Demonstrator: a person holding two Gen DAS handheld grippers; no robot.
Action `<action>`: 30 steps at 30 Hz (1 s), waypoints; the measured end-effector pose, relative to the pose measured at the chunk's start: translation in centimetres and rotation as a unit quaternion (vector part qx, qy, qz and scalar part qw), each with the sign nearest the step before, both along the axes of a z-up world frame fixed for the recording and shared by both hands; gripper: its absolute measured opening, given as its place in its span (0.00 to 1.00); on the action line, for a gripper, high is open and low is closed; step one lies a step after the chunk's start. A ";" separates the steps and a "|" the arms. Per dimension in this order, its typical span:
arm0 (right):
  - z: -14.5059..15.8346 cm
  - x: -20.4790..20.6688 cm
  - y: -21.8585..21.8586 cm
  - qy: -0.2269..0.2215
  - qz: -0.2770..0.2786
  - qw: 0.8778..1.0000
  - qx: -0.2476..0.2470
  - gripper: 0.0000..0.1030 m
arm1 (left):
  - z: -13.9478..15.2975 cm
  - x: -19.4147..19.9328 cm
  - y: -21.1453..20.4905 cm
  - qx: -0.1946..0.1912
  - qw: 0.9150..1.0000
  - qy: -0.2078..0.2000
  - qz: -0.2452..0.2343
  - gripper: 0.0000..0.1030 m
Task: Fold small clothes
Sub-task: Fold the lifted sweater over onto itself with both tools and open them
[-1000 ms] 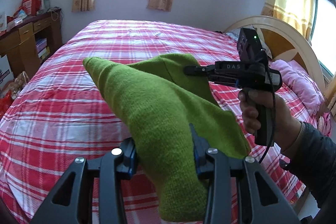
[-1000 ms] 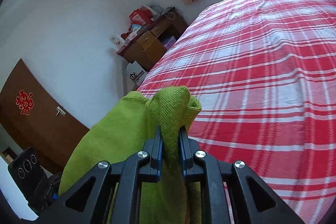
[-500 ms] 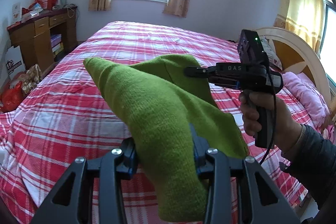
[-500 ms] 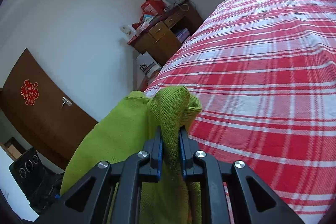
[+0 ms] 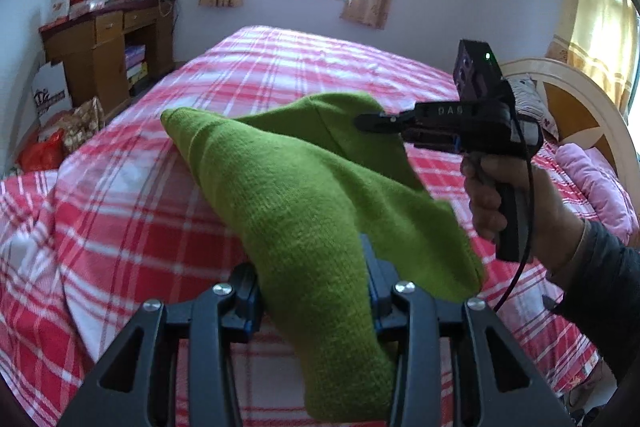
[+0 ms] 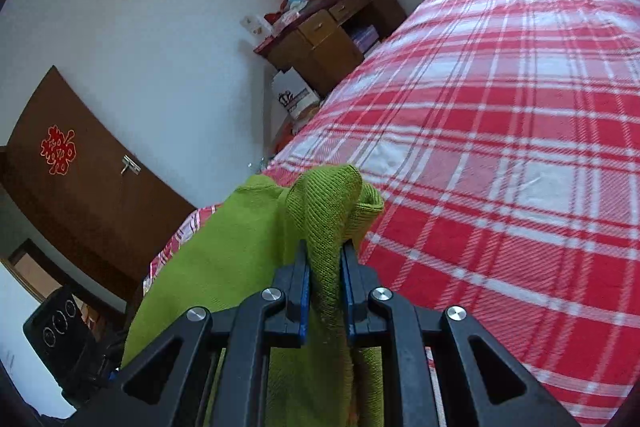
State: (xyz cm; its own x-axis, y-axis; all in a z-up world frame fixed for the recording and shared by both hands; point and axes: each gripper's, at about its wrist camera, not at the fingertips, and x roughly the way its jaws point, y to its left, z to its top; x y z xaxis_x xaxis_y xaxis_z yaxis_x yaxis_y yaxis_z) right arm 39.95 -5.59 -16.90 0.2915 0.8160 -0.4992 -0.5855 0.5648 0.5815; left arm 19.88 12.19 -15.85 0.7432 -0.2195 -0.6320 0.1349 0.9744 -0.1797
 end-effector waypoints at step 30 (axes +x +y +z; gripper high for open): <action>1.7 -8.3 0.5 -0.088 0.024 0.996 -0.021 0.50 | -1.6 0.6 2.2 0.101 0.988 -0.011 0.119 0.98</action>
State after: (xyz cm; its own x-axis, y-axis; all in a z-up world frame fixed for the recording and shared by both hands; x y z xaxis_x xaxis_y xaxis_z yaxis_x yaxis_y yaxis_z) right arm 31.62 -5.08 -15.16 0.3386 0.8100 -0.4788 -0.7024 0.5562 0.4441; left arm 20.48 14.35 -17.47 0.7721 0.0925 -0.6288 -0.1010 0.9946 0.0223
